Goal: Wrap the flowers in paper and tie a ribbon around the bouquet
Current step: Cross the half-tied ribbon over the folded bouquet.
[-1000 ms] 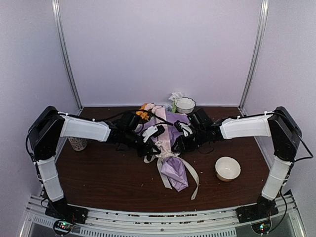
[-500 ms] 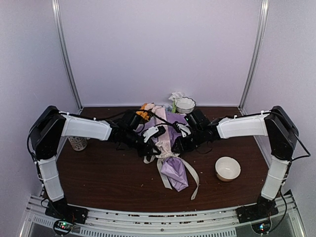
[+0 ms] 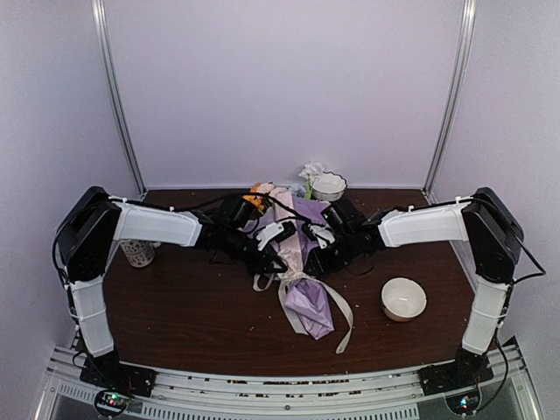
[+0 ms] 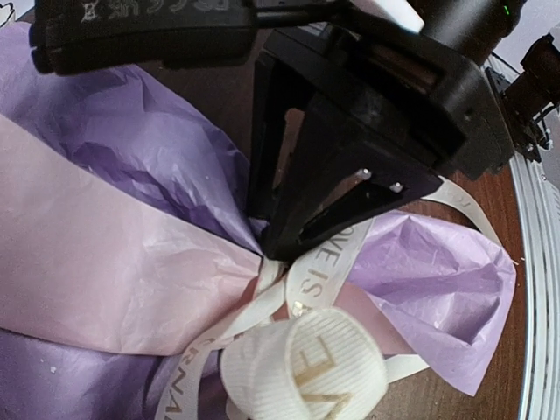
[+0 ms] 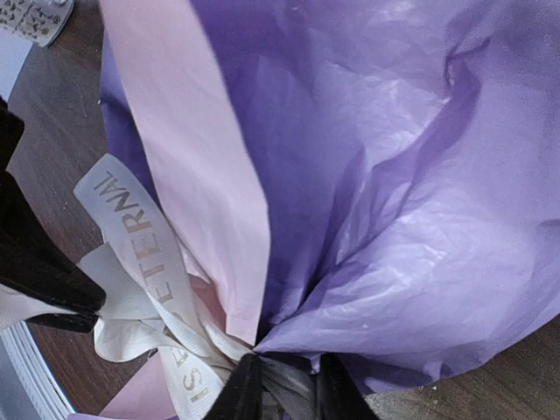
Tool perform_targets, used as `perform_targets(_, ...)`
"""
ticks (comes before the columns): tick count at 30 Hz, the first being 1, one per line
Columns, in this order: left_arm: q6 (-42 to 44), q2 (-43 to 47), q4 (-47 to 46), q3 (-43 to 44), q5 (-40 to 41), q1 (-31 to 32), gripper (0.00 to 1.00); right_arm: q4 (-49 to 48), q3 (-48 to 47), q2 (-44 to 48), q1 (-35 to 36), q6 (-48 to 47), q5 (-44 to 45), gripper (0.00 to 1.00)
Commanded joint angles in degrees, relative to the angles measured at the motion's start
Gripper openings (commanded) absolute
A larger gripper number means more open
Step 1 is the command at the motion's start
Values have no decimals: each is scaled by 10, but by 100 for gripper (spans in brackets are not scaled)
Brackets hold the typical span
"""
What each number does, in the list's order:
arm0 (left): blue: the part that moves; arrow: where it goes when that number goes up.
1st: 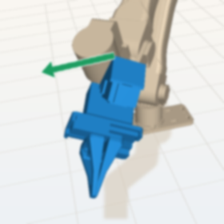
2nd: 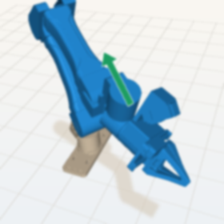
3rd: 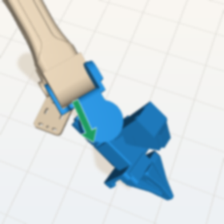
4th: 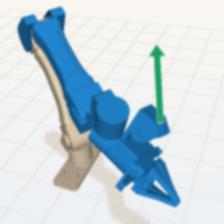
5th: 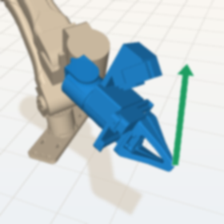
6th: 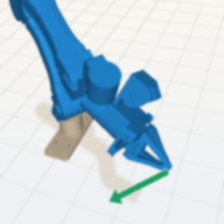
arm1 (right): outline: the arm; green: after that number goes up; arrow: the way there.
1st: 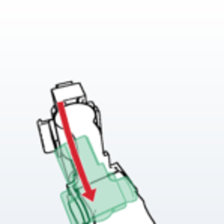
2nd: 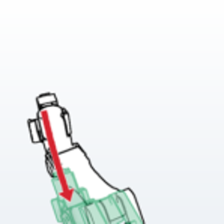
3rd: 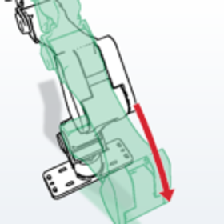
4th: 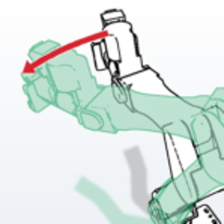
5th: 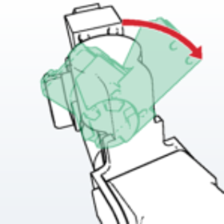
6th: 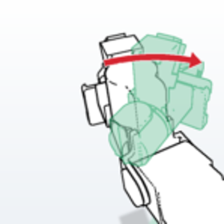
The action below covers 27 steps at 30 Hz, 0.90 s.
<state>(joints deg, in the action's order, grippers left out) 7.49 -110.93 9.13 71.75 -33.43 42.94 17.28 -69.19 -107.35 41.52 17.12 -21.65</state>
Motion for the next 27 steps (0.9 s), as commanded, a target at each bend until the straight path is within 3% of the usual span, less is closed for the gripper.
perform_targets(1,10,-8,-1,16,-8,-4,0,3,-9,-6,6,-3,-16,15)
perform_targets(7,15,-11,8,24,-9,-3,0,-8,-8,25,4,10,-17,0)
perform_targets(16,36,-22,35,46,-8,-4,0,-22,2,66,4,35,-3,0)
perform_targets(27,83,-69,109,107,-21,1,8,-88,34,87,-1,92,-14,0)
